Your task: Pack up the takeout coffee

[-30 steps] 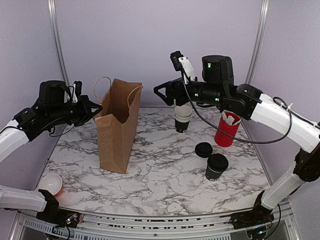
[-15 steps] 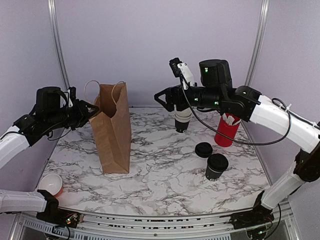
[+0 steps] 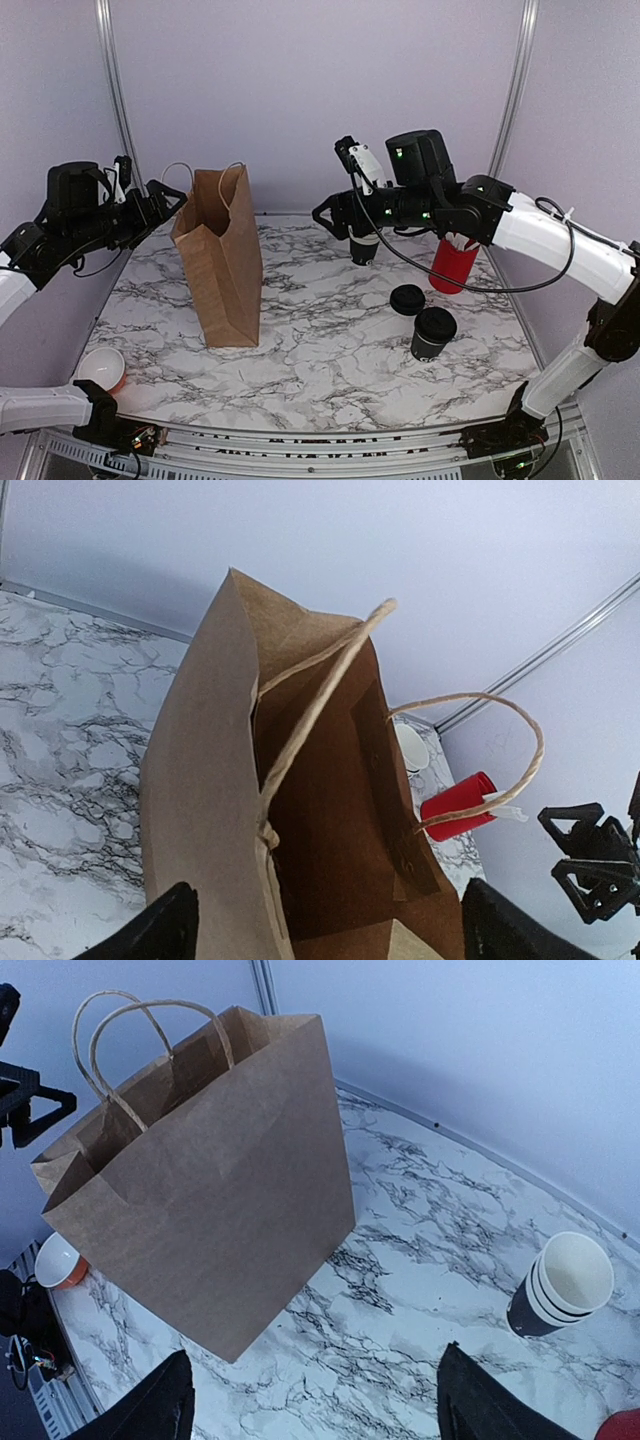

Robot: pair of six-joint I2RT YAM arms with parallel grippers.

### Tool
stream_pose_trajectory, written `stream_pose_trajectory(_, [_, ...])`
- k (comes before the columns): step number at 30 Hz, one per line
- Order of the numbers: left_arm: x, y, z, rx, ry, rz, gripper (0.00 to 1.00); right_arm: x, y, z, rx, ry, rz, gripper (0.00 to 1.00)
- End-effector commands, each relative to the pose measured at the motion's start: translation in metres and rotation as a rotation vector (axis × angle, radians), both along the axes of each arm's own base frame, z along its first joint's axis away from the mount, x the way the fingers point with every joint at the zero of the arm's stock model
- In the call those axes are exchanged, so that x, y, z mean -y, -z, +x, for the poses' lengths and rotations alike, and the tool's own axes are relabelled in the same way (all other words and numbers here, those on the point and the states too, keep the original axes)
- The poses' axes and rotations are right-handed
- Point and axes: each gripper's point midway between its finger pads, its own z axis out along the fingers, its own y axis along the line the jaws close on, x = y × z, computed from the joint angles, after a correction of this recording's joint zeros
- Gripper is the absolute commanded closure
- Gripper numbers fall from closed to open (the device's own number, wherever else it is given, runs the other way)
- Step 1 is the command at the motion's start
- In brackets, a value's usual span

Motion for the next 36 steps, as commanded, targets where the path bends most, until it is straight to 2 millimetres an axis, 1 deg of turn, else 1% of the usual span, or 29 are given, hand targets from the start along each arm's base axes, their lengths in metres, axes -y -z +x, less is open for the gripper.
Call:
stream_pose_trajectory(1, [-0.022, -0.007, -0.009, 0.029, -0.058, 0.1, 0.01, 0.007, 0.007, 0.003, -0.021, 0.032, -0.015, 0.19])
stream_pose_trajectory(5, [-0.032, -0.013, -0.015, 0.062, -0.087, 0.125, 0.01, 0.011, 0.01, 0.003, -0.024, 0.045, -0.022, 0.18])
stream_pose_trajectory(11, [-0.051, -0.015, -0.024, 0.094, -0.164, 0.139, 0.01, 0.02, 0.022, 0.0, -0.046, 0.063, -0.035, 0.18])
stream_pose_trajectory(14, [-0.057, -0.015, -0.03, 0.113, -0.18, 0.135, 0.01, 0.027, 0.026, -0.002, -0.058, 0.077, -0.037, 0.18])
stream_pose_trajectory(18, [-0.063, -0.002, -0.035, 0.092, -0.202, 0.14, 0.01, 0.037, 0.033, -0.005, -0.077, 0.097, -0.036, 0.17])
stream_pose_trajectory(22, [-0.069, 0.017, -0.038, 0.053, -0.228, 0.143, 0.01, 0.048, 0.043, -0.009, -0.103, 0.119, -0.051, 0.17])
stream_pose_trajectory(27, [-0.076, 0.032, -0.039, 0.027, -0.269, 0.151, 0.01, 0.074, 0.055, -0.02, -0.146, 0.172, -0.064, 0.17])
stream_pose_trajectory(29, [-0.078, 0.038, -0.038, 0.014, -0.279, 0.159, 0.01, 0.088, 0.063, -0.026, -0.176, 0.2, -0.075, 0.17])
stream_pose_trajectory(32, [-0.079, 0.041, -0.037, 0.008, -0.291, 0.163, 0.01, 0.105, 0.079, -0.04, -0.231, 0.23, -0.1, 0.16])
stream_pose_trajectory(33, [-0.079, 0.041, -0.037, 0.007, -0.293, 0.166, 0.01, 0.12, 0.085, -0.037, -0.253, 0.274, -0.109, 0.16])
stream_pose_trajectory(36, [-0.08, 0.043, -0.035, 0.003, -0.298, 0.174, 0.01, 0.142, 0.1, -0.048, -0.301, 0.32, -0.146, 0.16])
